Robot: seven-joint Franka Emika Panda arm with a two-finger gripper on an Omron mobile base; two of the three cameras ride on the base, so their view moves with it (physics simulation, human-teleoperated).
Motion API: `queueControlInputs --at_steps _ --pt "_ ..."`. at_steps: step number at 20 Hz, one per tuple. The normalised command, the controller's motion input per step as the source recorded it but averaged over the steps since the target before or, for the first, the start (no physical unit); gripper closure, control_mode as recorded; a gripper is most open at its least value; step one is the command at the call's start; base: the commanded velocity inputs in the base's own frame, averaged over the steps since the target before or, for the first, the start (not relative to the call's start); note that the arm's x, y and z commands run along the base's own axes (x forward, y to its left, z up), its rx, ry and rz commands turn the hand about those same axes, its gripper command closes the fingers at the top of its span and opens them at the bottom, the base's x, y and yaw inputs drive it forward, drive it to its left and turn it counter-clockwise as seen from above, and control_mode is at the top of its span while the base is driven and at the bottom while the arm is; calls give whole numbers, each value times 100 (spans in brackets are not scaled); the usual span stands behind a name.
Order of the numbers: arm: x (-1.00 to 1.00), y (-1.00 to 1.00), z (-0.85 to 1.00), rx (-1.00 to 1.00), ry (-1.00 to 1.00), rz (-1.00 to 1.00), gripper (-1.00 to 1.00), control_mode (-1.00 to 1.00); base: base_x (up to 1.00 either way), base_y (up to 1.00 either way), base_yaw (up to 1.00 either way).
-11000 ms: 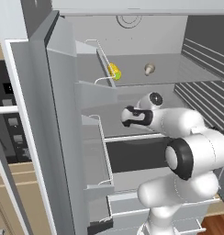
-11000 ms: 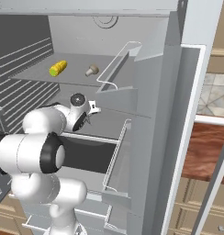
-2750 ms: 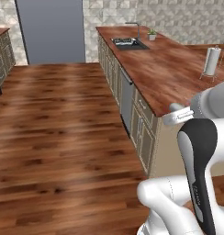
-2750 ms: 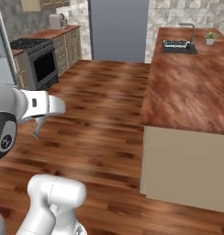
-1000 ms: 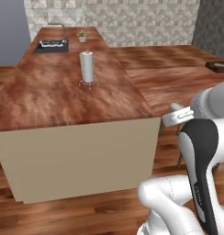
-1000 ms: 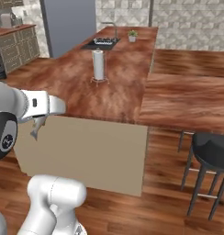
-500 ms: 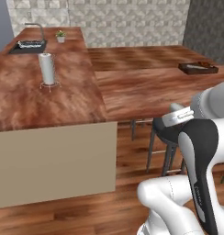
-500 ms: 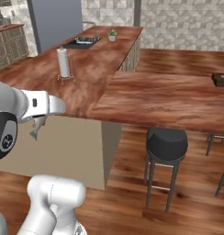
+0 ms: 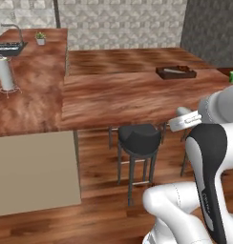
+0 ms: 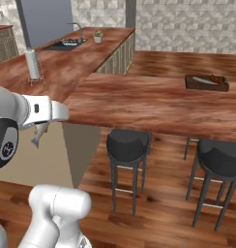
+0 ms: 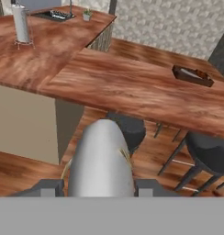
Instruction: Gather the corn and mushroom from the fridge and place them on a tray on the dining counter. Then gather the chicken drumstick and fish from the fridge and place them on the other tray.
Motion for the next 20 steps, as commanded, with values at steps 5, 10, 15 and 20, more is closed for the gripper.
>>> queueControlInputs --at_steps 5,10,15,20 --pt "0 0 0 0 0 0 100 100 0 -100 0" --pt "0 0 0 0 0 0 100 100 0 -100 0" --pt "0 0 0 0 0 0 100 100 5 -100 0" --pt "0 0 0 0 0 0 100 100 3 -100 0"
